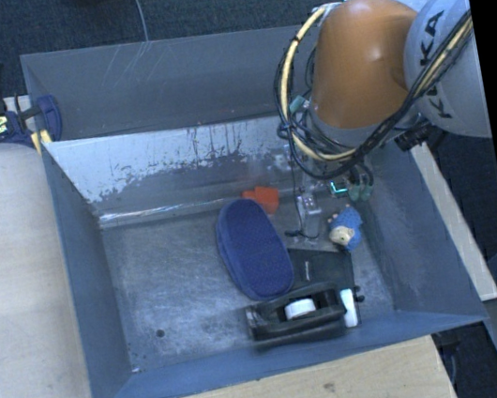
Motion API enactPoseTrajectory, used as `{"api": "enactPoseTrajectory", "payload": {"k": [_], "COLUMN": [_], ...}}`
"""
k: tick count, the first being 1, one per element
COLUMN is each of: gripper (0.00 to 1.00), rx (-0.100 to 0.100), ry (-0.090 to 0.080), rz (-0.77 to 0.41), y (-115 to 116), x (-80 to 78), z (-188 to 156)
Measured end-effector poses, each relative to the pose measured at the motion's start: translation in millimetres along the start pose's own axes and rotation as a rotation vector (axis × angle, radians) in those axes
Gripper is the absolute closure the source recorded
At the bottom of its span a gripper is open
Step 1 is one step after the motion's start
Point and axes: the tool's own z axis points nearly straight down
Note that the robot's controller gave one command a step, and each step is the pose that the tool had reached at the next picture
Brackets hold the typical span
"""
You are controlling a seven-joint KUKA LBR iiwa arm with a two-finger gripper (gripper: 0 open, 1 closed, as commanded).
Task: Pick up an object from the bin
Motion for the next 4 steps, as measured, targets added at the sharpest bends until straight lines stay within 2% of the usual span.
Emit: {"api": "enactPoseTrajectory", "payload": {"k": [1,2,3,4], "gripper": [0.00,0.00,1.00,1.00], "rx": [0.000,0.009,0.009,0.004], "ry": [-0.003,-0.033,-0.022,-0.026], "rz": [-0.268,-0.203,-0.206,-0.234], "y": [-80.9,-74.7,-75.1,-77.6], "x": [4.1,93.7,94.6,88.8], "z": [133.1,121.0,121.9,125.7]}}
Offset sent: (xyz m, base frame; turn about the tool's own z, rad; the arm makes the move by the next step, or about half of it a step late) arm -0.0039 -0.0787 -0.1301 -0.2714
